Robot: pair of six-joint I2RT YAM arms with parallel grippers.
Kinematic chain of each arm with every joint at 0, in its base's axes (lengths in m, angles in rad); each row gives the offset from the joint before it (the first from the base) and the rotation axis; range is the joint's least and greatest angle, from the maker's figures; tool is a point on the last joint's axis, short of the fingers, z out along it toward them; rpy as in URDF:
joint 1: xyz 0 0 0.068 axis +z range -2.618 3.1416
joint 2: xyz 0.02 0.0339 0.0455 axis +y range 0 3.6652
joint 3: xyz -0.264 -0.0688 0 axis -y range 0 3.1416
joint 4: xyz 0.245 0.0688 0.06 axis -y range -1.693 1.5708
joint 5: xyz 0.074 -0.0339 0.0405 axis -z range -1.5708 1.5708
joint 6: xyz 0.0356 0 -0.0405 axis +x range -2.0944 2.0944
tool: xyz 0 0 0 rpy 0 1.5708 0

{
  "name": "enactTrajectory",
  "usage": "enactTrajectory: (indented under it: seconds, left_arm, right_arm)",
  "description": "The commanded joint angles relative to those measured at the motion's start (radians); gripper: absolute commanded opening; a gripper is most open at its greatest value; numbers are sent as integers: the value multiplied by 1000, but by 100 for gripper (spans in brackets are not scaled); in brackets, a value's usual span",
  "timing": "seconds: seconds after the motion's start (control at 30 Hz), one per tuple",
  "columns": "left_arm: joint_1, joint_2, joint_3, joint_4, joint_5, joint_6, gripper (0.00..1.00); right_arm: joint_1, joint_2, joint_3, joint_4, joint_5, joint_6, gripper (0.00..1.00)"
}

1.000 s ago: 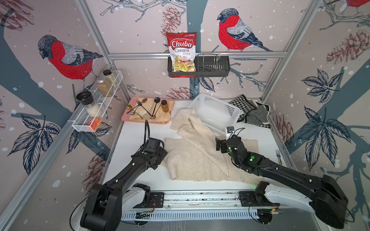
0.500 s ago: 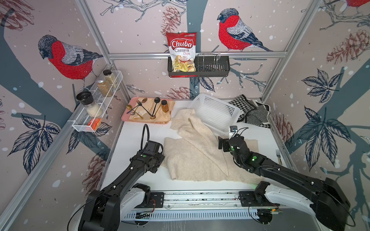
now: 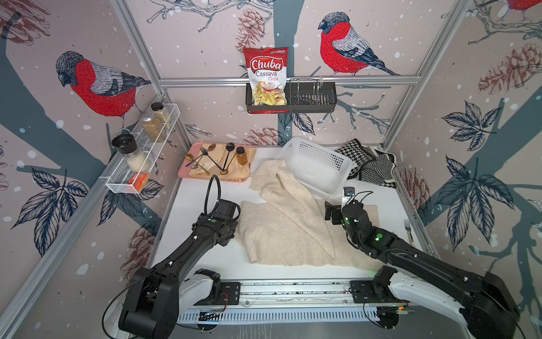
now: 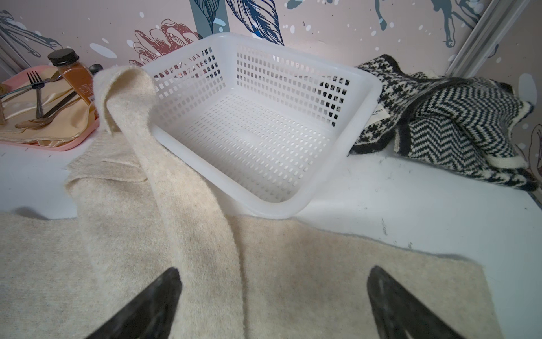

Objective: Roll up the scarf and place it into the basket
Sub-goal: Flatten out the scarf at the center of the board.

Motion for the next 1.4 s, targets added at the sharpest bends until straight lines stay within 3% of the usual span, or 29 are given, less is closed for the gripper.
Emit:
enactTrajectory:
  seconds: [0.0,0.1,0.2,0.27,0.33,0.43,0.53,0.63,0.77,1.03,1.27,1.37]
  left_arm:
    - [44,-51,87,-167,-270,65,0]
    - [155,-30,138,-109,-288,200,0]
    - [204,90,219,-53,-233,324,72]
    - [205,156,282,-87,-225,345,88]
    - [204,154,277,-41,-198,388,96]
    - [202,102,231,47,-92,482,97]
    - [188,78,177,13,21,481,97]
    - [144,58,82,-3,114,406,96]
    - [107,8,-64,130,219,287,96]
    - [128,106,-20,198,49,284,96]
    - [233,401,223,157,-134,384,96]
    - [236,448,293,167,-83,463,96]
  right_arm:
    - [-2,-1,-4,11,-15,1,100]
    - [-4,15,-3,15,-30,0,100]
    - [-5,37,5,12,-48,-4,100]
    - [-5,49,16,-5,-47,-2,100]
    - [-6,55,17,-7,-39,5,100]
    - [-12,57,15,3,-43,4,100]
    - [-21,69,24,-1,-54,8,100]
    - [-33,94,38,8,-73,8,100]
    - [-37,150,66,21,-91,0,100]
    - [-38,207,100,-18,-91,-5,100]
    - [-73,195,83,-16,-109,-1,100]
    - [-81,192,84,-23,-111,-5,100]
